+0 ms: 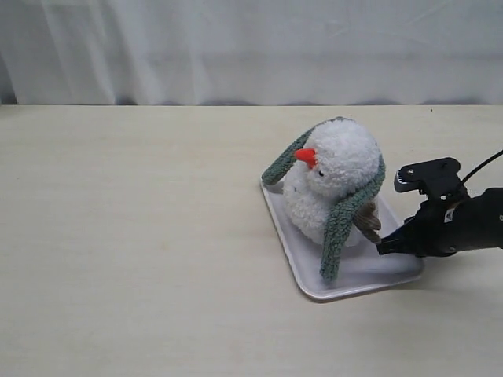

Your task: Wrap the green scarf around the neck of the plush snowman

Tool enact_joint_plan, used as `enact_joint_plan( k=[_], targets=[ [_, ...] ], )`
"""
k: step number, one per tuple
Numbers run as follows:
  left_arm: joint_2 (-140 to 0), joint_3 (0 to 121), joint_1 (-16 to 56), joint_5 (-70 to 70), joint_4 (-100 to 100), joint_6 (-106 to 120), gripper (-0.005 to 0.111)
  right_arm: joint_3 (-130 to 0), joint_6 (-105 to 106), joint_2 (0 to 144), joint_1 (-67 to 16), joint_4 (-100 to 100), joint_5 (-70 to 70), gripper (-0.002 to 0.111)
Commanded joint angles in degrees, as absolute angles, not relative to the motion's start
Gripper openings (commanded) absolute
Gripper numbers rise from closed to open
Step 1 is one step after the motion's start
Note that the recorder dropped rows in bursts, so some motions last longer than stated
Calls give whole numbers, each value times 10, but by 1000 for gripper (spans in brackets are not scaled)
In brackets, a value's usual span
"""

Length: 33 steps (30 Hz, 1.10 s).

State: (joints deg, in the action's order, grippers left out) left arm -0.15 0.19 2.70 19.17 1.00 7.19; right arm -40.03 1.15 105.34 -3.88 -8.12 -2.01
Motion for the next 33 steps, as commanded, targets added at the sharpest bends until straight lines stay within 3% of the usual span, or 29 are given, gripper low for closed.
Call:
enact_joint_plan(
  k=[1, 12, 22, 26, 28, 29, 33],
  targets=[
    [0, 0, 26, 185, 8, 72, 0, -393, 84, 1066, -35, -136, -82, 4],
    [0, 0, 26, 185, 8, 72, 0, -408, 76, 1066, -35, -364, -192, 4],
    [0, 0, 26, 185, 8, 72, 0, -548, 7, 1064, -21, -69, 173, 5],
    [0, 0, 26, 185, 8, 72, 0, -582, 8, 1064, -21, -8, 325, 20],
    [0, 0, 26, 185, 8, 72, 0, -574, 0, 1063, -21, 0, 386, 36],
    [0, 0, 26, 185, 8, 72, 0, -548, -16, 1055, -21, 5, 372, 47],
    [0, 0, 26, 185, 8, 72, 0, -453, -36, 1024, -21, 69, 227, 51]
  ],
)
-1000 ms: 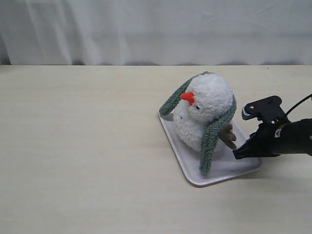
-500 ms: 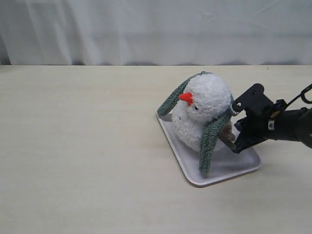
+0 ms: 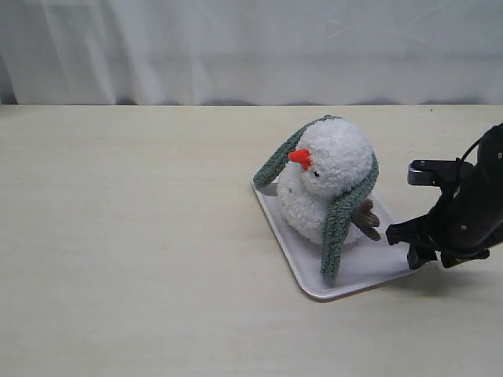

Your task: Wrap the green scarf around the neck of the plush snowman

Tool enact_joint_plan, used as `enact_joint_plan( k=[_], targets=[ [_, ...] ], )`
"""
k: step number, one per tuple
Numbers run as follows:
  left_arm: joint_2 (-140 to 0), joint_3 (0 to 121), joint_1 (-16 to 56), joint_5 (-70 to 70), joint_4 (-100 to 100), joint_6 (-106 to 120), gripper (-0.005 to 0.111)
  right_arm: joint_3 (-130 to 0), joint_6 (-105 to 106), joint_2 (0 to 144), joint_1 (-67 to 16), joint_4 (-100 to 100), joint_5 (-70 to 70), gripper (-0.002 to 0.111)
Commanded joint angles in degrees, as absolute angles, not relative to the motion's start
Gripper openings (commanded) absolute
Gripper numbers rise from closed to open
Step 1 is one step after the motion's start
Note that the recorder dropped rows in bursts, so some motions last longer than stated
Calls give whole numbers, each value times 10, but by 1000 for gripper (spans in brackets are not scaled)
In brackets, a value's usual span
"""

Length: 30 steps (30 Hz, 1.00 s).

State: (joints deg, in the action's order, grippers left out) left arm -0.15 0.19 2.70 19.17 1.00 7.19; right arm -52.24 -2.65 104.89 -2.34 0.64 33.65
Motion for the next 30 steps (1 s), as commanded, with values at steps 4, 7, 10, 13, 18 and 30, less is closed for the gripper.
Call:
enact_joint_plan(
  k=[4, 7, 10, 13, 18, 30],
  targets=[
    [0, 0, 26, 185, 8, 72, 0, -417, 4, 1045, -21, 155, 155, 49],
    [0, 0, 26, 185, 8, 72, 0, -417, 28, 1059, -21, 160, 148, 28],
    [0, 0, 26, 185, 8, 72, 0, -419, 79, 1061, -21, 160, 132, 6],
    [0, 0, 26, 185, 8, 72, 0, -436, 120, 1061, -22, 160, 116, 4],
    [0, 0, 26, 186, 8, 72, 0, -502, 280, 1089, -22, 160, 121, 4],
    [0, 0, 26, 185, 8, 72, 0, -650, 748, 1174, -22, 160, 90, 4]
  ],
)
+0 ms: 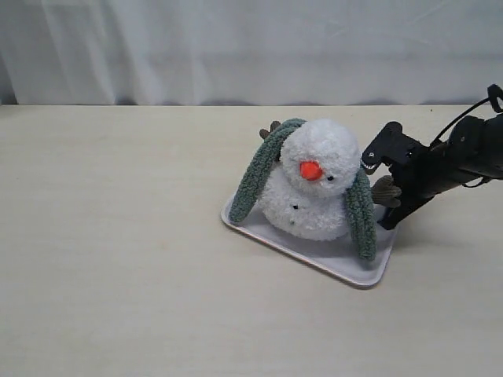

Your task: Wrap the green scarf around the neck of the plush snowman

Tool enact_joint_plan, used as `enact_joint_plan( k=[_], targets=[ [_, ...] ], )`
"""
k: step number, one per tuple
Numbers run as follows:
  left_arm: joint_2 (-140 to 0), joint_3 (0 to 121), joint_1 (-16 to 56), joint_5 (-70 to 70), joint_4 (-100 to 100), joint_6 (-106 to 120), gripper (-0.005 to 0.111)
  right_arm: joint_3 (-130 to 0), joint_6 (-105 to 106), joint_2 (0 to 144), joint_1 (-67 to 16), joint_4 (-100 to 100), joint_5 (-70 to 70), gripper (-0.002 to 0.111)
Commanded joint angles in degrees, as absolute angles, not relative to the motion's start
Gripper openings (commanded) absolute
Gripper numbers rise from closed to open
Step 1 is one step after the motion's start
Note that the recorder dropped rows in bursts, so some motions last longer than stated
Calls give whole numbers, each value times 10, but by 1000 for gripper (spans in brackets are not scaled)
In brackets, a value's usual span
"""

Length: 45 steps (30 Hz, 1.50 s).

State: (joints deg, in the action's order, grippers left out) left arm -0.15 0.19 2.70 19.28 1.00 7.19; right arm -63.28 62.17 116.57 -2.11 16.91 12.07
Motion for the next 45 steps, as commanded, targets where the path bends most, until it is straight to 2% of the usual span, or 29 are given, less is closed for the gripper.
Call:
enact_joint_plan(
  k=[1, 4, 10, 14, 24, 26, 28, 29, 37, 45],
  targets=[
    [0, 0, 26, 185, 8, 72, 0, -653, 748, 1174, -22, 160, 83, 4],
    [0, 0, 26, 185, 8, 72, 0, -660, 748, 1173, -22, 160, 84, 11],
    [0, 0, 26, 185, 8, 72, 0, -660, 674, 1152, -22, 161, 108, 32],
    [0, 0, 26, 185, 8, 72, 0, -660, 577, 1116, -21, 160, 139, 37],
    [0, 0, 26, 185, 8, 72, 0, -661, 308, 963, -22, 94, 193, 35],
    [0, 0, 26, 185, 8, 72, 0, -673, 270, 935, -22, 107, 201, 24],
    [0, 0, 26, 185, 8, 72, 0, -701, 243, 922, -35, 113, 232, 5],
    [0, 0, 26, 185, 8, 72, 0, -721, 242, 922, -48, 113, 258, 4],
    [0, 0, 26, 185, 8, 72, 0, -934, 108, 1038, -164, 41, 427, 4],
    [0, 0, 26, 185, 8, 72, 0, -1060, 16, 1179, -229, -98, 447, 4]
  ],
)
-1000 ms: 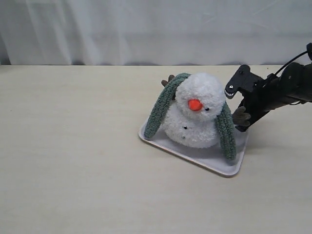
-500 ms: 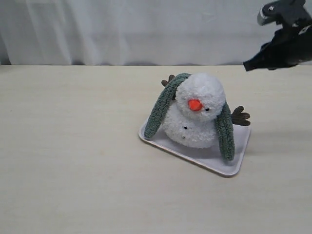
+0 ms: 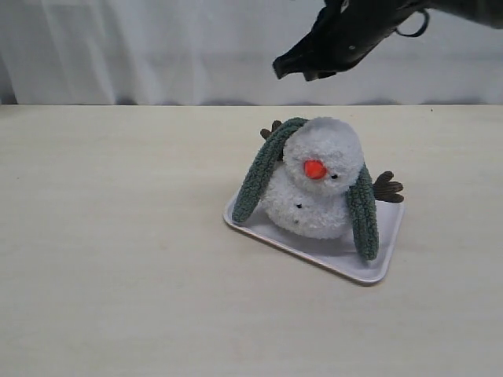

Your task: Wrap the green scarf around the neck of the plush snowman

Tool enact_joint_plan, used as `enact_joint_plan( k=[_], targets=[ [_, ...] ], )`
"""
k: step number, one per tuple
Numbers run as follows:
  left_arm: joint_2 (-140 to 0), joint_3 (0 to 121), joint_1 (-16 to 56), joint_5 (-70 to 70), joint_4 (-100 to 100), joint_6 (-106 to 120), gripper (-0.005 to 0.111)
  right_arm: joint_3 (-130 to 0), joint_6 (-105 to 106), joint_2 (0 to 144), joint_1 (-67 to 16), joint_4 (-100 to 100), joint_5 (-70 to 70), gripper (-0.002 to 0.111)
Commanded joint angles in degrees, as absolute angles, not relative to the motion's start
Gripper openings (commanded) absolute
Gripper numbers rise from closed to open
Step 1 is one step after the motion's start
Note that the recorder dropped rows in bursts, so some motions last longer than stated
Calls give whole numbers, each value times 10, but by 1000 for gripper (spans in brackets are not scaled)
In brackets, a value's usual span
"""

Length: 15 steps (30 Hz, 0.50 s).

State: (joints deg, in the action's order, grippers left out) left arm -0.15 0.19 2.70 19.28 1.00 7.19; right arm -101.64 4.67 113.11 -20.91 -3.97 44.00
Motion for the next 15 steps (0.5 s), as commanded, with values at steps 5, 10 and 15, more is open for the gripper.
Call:
enact_joint_plan(
  k=[5, 10, 15],
  targets=[
    [0, 0, 26, 185, 8, 72, 0, -1093, 33, 1225, -242, -130, 479, 4],
    [0, 0, 26, 185, 8, 72, 0, -1097, 78, 1224, -242, -134, 542, 4],
    [0, 0, 26, 185, 8, 72, 0, -1099, 127, 1224, -249, -134, 615, 4]
  ],
)
